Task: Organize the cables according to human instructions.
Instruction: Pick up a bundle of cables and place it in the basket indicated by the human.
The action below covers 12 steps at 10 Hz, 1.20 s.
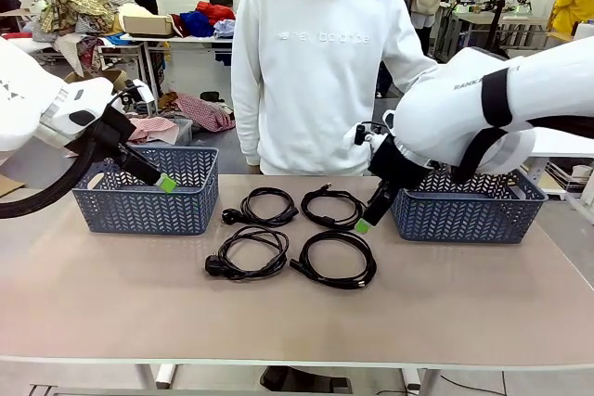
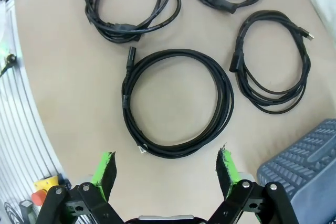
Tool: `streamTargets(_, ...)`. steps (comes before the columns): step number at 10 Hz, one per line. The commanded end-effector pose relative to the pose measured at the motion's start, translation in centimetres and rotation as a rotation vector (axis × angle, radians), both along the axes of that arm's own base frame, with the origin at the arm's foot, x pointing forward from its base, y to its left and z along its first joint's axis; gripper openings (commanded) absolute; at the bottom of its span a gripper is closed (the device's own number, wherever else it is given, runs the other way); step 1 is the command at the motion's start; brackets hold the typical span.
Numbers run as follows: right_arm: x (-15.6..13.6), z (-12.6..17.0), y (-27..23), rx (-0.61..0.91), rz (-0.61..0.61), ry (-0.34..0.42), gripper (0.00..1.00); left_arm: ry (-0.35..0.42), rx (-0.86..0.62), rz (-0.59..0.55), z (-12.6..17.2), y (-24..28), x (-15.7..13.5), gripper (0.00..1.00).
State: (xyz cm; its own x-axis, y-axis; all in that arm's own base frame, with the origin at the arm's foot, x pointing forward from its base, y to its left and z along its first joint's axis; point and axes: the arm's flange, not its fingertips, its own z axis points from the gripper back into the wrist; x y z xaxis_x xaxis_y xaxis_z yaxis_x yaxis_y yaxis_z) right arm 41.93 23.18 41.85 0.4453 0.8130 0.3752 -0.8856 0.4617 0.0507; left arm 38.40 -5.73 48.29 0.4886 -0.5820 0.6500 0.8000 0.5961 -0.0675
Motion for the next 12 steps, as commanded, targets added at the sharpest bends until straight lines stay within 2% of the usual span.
streamTargets(1,0.4,0.3,0.4,-0.034,-0.039,-0.021,1.00,-0.008,-0.019,-0.020,-0.2,0.2,0.2,1.00)
streamTargets(2,0.1,0.4,-0.2,-0.028,-0.048,-0.025,1.00,-0.008,-0.019,-0.020,-0.2,0.2,0.2,1.00)
streamTargets(3,0.0,-0.2,0.3,-0.013,0.000,-0.003,1.00,-0.008,-0.019,-0.020,-0.2,0.2,0.2,1.00)
streamTargets(8,0.0,-0.2,0.2,-0.014,-0.004,-0.001,1.00,-0.008,-0.019,-0.020,-0.2,0.2,0.2,1.00)
streamTargets(12,0.1,-3.3,4.8,-0.091,0.109,0.040,1.00,-0.008,-0.019,-0.020,-0.2,0.2,0.2,1.00)
